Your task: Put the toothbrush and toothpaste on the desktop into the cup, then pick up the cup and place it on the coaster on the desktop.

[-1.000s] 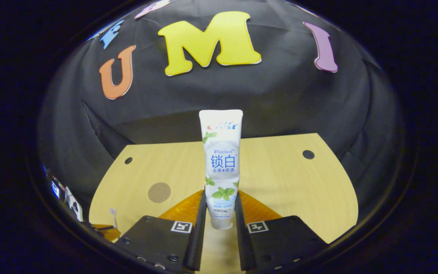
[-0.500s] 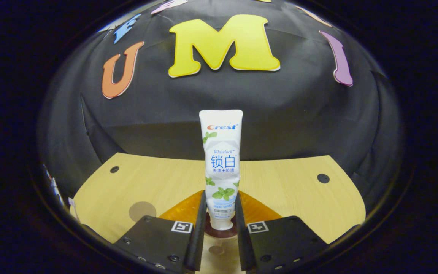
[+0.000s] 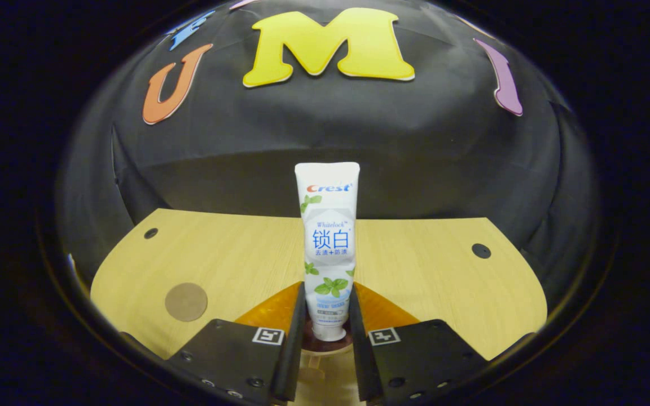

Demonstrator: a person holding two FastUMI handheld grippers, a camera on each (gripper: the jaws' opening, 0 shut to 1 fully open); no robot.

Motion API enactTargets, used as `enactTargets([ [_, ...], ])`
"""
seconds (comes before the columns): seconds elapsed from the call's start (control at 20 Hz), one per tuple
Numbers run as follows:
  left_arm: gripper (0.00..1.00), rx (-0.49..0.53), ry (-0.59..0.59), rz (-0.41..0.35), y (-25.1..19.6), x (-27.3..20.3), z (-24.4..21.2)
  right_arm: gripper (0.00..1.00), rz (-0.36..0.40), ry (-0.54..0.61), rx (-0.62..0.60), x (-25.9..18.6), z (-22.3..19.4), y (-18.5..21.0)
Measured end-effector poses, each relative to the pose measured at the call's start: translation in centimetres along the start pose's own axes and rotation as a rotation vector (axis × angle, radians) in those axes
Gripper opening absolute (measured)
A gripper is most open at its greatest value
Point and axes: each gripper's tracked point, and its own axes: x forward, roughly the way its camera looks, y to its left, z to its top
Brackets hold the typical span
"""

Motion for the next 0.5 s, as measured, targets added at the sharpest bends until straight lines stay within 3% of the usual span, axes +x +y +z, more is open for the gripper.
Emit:
enactTargets([
  [0.3, 0.06, -0.01, -0.018, -0.02, -0.9, 0.2, 0.6, 0.48, 0.012, -0.005, -0.024, -0.2, 0.7, -0.4],
  [0.5, 0.06, 0.005, -0.058, -0.06, -2.4, 1.5, 1.8, 0.72, 0.018, -0.014, -0.005, -2.0, 1.3, -0.9],
])
